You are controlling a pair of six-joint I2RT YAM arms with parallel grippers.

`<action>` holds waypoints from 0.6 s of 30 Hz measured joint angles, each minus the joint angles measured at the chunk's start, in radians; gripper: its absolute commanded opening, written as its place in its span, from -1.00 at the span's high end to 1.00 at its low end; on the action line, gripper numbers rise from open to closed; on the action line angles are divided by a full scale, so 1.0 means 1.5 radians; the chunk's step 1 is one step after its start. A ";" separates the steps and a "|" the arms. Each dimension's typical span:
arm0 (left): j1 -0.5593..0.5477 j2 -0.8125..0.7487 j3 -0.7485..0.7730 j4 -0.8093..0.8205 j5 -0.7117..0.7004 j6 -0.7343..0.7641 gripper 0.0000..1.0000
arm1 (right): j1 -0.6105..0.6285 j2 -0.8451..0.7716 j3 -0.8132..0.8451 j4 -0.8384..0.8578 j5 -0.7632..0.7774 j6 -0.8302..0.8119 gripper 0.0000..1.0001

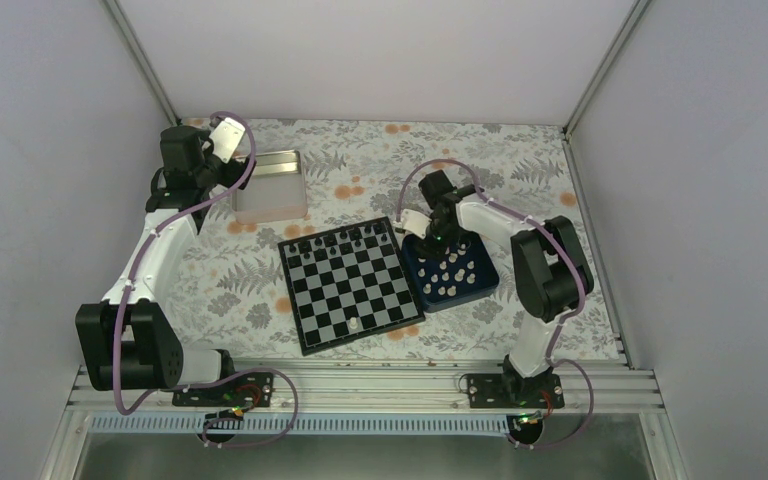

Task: Set up the chess pieces on the board
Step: Pick up the chess piece from the storage box.

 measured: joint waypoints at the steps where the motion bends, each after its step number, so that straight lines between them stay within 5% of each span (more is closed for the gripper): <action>1: 0.000 0.000 0.000 0.000 0.000 0.000 -1.00 | 0.000 0.001 -0.001 0.001 0.000 0.000 0.51; 18: 0.000 0.000 0.000 0.000 0.001 0.000 -1.00 | 0.008 -0.032 -0.004 -0.025 0.001 0.005 0.78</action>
